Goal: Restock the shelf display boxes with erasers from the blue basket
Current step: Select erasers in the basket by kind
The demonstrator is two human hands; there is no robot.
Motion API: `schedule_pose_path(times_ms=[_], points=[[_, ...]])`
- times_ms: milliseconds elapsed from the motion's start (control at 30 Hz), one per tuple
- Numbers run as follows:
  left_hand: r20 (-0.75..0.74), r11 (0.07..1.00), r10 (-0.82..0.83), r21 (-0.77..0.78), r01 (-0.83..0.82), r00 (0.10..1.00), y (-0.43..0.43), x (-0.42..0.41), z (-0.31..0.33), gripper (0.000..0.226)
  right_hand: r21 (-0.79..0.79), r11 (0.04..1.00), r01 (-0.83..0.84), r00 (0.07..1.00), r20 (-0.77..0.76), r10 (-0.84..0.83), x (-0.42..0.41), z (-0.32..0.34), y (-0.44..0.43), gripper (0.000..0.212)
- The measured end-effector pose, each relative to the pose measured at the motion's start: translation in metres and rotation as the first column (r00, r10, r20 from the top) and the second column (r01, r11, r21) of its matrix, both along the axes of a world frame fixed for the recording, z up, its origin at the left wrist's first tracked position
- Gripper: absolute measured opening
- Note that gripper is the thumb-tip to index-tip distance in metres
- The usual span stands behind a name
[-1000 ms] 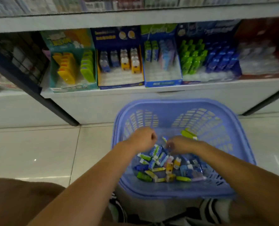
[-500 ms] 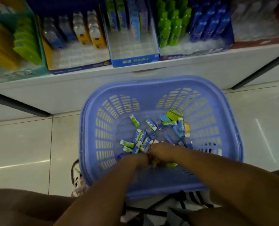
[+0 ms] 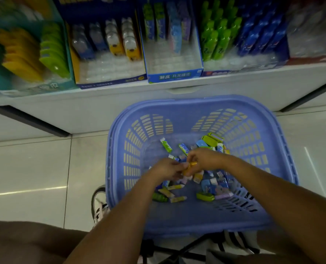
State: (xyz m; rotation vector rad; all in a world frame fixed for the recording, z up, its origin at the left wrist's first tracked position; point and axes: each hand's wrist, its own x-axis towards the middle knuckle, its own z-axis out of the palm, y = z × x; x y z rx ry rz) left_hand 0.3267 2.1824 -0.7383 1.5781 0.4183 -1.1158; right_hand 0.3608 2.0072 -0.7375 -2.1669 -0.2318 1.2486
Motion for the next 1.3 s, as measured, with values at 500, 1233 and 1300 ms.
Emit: schedule_pose_path(times_ms=[500,1233,1300], points=[[0.556,0.984,0.169,-0.051,-0.169,0.814,0.042,0.055,0.204,0.02,0.653,0.623,0.431,0.859,-0.085,-0.505,0.039,0.157,0.035,0.006],[0.009,0.617,0.754,-0.353,-0.703,0.657,0.153,0.089,0.244,0.012,0.375,0.926,0.048,0.498,0.795,-0.347,0.166,0.21,0.17,0.017],[-0.007,0.622,0.752,-0.322,-0.713,0.659,0.152,0.086,0.236,0.01,0.254,0.966,0.036,0.483,0.842,-0.24,0.173,0.205,0.173,0.021]])
